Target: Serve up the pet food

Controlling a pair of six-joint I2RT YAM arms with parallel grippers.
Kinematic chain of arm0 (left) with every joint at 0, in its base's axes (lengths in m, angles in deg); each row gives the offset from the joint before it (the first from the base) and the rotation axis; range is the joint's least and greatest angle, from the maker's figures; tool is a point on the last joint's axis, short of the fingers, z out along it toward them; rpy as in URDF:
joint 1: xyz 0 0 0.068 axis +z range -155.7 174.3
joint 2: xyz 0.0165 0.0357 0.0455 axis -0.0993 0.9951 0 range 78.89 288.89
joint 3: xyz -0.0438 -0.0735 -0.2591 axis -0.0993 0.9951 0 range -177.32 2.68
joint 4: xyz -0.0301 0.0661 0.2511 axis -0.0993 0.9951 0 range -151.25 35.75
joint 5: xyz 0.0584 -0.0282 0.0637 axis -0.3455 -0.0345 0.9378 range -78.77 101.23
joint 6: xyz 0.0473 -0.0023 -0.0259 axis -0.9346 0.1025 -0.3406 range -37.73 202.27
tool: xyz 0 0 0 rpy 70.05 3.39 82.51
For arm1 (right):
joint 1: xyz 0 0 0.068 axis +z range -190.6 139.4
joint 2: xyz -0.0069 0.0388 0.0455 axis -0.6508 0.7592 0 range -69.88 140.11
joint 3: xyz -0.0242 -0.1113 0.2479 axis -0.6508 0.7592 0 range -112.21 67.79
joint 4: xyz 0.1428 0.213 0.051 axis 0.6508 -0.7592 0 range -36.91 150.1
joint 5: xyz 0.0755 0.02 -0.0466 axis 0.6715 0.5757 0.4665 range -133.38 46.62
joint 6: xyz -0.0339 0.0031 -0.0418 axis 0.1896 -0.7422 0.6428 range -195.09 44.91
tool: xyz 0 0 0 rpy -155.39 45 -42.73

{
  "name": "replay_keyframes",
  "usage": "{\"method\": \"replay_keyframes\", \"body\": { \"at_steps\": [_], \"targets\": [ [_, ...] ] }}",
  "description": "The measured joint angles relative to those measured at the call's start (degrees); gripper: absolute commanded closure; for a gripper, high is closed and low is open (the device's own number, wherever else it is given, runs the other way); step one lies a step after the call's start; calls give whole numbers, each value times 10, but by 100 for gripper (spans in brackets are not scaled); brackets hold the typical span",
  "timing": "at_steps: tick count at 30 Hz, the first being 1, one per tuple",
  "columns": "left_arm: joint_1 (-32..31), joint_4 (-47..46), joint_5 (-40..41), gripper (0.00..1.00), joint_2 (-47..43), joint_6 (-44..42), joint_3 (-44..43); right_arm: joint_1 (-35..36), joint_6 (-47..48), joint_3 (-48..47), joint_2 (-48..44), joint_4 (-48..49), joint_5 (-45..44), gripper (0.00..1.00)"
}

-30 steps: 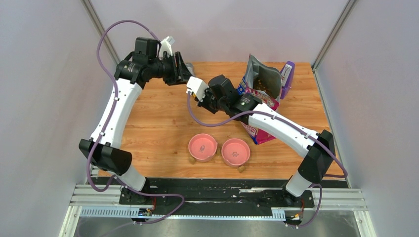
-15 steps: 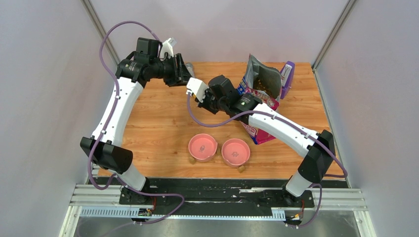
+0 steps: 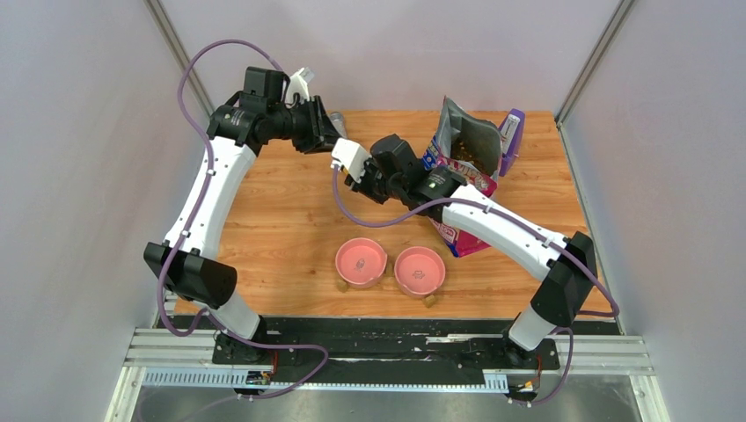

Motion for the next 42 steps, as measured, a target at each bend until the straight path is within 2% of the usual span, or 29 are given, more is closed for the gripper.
{"method": "replay_keyframes", "body": {
  "at_steps": [1,2,4,8,12,19,25,28,33,36,42],
  "targets": [
    [0,0,0,100,0,-2,0,0,-8,0,0,0,-5,34],
    [0,-1,1,100,0,-5,0,-1,-15,0,0,-1,-7,24],
    [0,-2,5,100,0,-9,0,-6,-29,0,-3,-1,-9,14],
    [8,-30,23,100,-5,-18,11,-30,-57,1,-29,-2,7,12],
    [35,-96,41,100,-43,-18,71,-81,-99,1,-92,-1,31,12],
    [66,-223,90,100,-139,-24,173,-249,-207,1,-205,0,16,10],
    [65,-313,96,100,-184,-22,217,-351,-295,9,-220,-14,-27,6],
    [65,-346,94,100,-185,-10,232,-375,-333,10,-200,-46,-30,7],
    [65,-367,80,100,-178,12,237,-416,-380,11,-150,-91,-22,16],
    [65,-379,71,100,-173,22,237,-449,-395,18,-128,-109,-10,33],
    [65,-387,57,100,-161,38,237,-478,-393,18,-90,-118,23,52]
  ]
}}
